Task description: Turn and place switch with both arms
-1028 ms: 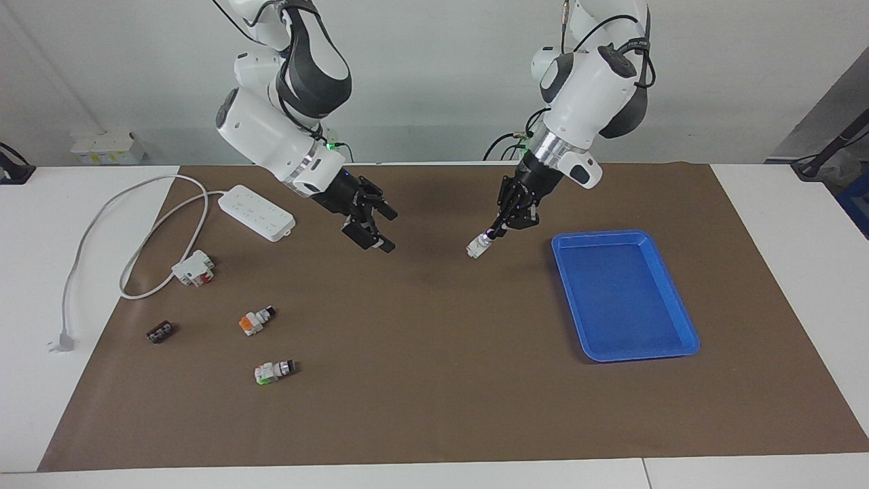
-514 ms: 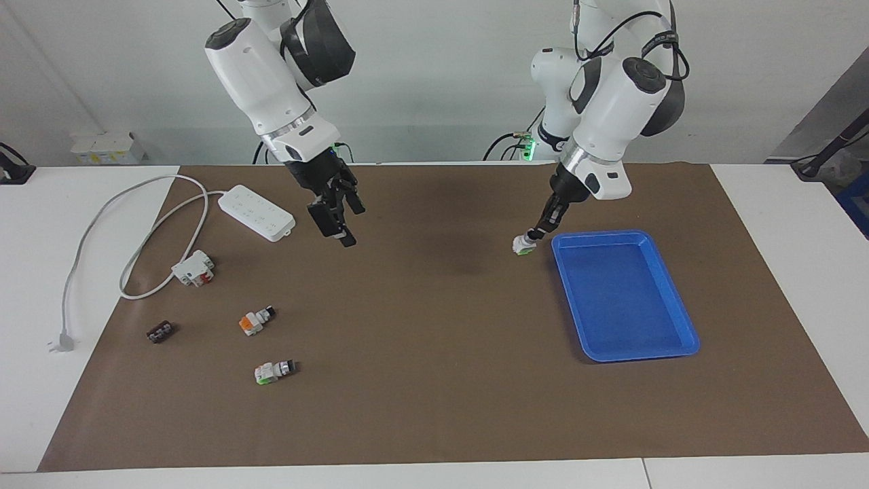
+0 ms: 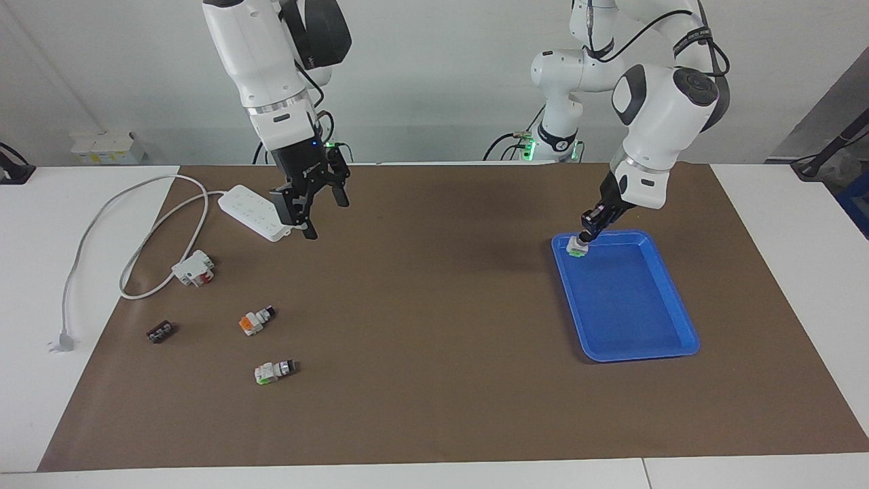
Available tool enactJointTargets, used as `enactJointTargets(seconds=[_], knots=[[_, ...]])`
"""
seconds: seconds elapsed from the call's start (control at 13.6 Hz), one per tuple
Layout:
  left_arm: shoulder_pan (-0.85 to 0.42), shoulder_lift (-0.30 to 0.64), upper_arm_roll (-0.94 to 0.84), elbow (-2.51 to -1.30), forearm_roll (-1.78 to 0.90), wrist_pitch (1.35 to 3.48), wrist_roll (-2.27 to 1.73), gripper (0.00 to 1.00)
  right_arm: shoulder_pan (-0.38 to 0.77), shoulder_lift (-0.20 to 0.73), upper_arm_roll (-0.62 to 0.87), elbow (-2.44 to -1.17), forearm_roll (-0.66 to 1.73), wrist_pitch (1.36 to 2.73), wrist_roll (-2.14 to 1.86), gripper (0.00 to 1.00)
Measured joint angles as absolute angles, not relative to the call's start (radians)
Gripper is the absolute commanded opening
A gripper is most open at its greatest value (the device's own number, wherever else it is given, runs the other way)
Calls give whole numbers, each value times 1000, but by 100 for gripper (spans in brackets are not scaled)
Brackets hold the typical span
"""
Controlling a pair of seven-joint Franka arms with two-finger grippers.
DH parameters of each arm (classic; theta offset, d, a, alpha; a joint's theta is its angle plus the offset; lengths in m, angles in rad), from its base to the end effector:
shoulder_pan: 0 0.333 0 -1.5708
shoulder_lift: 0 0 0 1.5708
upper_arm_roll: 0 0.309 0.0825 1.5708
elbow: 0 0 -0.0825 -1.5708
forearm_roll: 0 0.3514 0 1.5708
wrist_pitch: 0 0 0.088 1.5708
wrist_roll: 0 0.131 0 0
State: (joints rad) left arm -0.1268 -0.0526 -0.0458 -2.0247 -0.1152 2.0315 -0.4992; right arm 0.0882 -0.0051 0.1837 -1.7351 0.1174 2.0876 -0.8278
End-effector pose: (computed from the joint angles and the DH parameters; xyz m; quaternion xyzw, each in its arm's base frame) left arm 0.5084 -0.0980 0.4595 0.9808 0.1860 0.0112 0.0580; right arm 0.5462 0.1611 0.5767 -0.8477 -0.4968 -0.1858 0.0041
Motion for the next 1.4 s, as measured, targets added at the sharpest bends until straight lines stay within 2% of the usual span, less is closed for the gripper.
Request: enactJointTargets(seconds=[0.22,0.51,0.59,0.66,0.73,0.88,1.03,1.4], knots=[[-89,-71,-46,-2080,-97,2040,-325,0,71,-5,183,-1723,116,2085,-678,100],[7,-111,-44,-2215,-95,2145,-93,0,44,-5,182,-1713,115,2085,-393,100],[26,-119,-44,-2232,-95,2157,-44,11,39,-5,180,-1711,113,2085,-337,100],[39,-124,-43,-2236,-95,2161,-11,29,33,-5,170,-1709,103,2084,-286,100],[46,-127,-44,-2235,-95,2163,4,31,31,-5,150,-1708,89,2084,-240,100],[47,-129,-45,-2215,-95,2156,12,33,29,-5,96,-1705,84,2051,-176,100],[47,-126,-47,-2162,-95,2105,13,57,28,-7,56,-1699,82,1989,-129,100],[44,-75,-58,-1920,-18,1830,16,57,34,-38,55,-1690,-30,1781,132,100]])
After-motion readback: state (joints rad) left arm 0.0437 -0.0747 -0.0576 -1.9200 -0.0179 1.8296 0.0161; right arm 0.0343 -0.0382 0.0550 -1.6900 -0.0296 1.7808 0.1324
